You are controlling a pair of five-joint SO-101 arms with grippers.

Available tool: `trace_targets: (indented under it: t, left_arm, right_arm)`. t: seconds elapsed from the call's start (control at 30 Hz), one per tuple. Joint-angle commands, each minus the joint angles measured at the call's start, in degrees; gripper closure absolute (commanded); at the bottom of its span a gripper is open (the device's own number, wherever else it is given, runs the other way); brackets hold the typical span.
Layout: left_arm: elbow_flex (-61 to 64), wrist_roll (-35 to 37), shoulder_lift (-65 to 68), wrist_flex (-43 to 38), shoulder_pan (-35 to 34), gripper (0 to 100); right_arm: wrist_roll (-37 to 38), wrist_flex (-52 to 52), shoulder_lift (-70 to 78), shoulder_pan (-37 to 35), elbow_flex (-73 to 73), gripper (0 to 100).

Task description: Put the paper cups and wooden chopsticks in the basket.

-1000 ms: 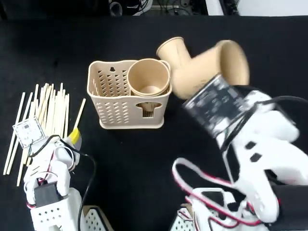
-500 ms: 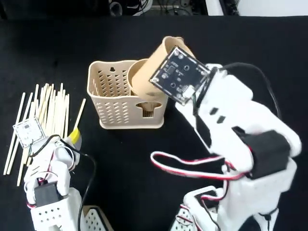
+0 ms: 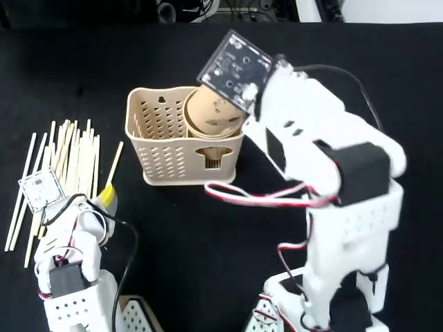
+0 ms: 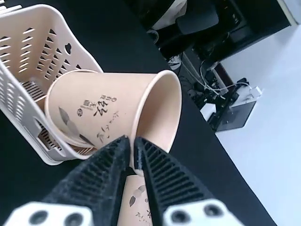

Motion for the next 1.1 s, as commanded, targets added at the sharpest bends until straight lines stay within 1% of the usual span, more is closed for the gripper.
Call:
trace_targets:
  t: [0.0, 0.17, 0.23, 0.3, 0.37, 0.43, 0.57, 0.7, 0.8, 0.9, 1.0, 1.07]
  left_arm:
    - [-0.40, -0.35, -0.35, -1.14, 0.75, 73]
    - [-0.40, -0.35, -0.35, -1.14, 0.75, 73]
    - [-0.40, -0.35, -0.35, -1.14, 0.75, 73]
    - [-0.40, -0.35, -0.35, -1.14, 0.75, 73]
    - [-0.40, -0.35, -0.35, -1.14, 0.75, 73]
    - [-0.40, -0.35, -0.35, -1.14, 0.75, 73]
    - [-0.40, -0.35, -0.35, -1.14, 0.75, 73]
    - [-0.40, -0.35, -0.35, -1.14, 0.75, 73]
    - [-0.40, -0.35, -0.35, -1.14, 0.75, 73]
    - [-0.40, -0.35, -0.35, -1.14, 0.75, 73]
    - [-0.40, -0.35, -0.35, -1.14, 0.75, 73]
    - [-0.40, -0.35, -0.35, -1.14, 0.75, 73]
  right_arm:
    - [-0.70, -2.37, 1.19, -0.79, -2.33, 98.7]
    - [-0.44, -2.99, 2.59, -0.79, -2.15, 97.5]
    - [-0.70, -1.85, 3.21, -1.23, -2.07, 92.3]
    - [-0.70, -0.18, 3.74, -2.73, -2.07, 84.8]
    - [-0.70, 0.97, 3.91, -5.19, -2.42, 78.4]
    - [-0.79, 1.41, 3.82, -7.74, -2.42, 74.7]
    - [-4.22, 1.05, 4.09, -12.75, -2.42, 74.7]
    - [-4.84, 1.41, 3.65, -13.36, -2.51, 74.7]
    - [-4.84, 3.87, 3.30, -8.79, -3.56, 74.7]
    - [-5.71, 7.65, 2.07, -2.11, -5.32, 74.7]
    - [-10.99, 10.99, -0.75, 5.89, -5.85, 74.7]
    - [-16.97, 11.25, -3.21, 13.19, -4.35, 74.7]
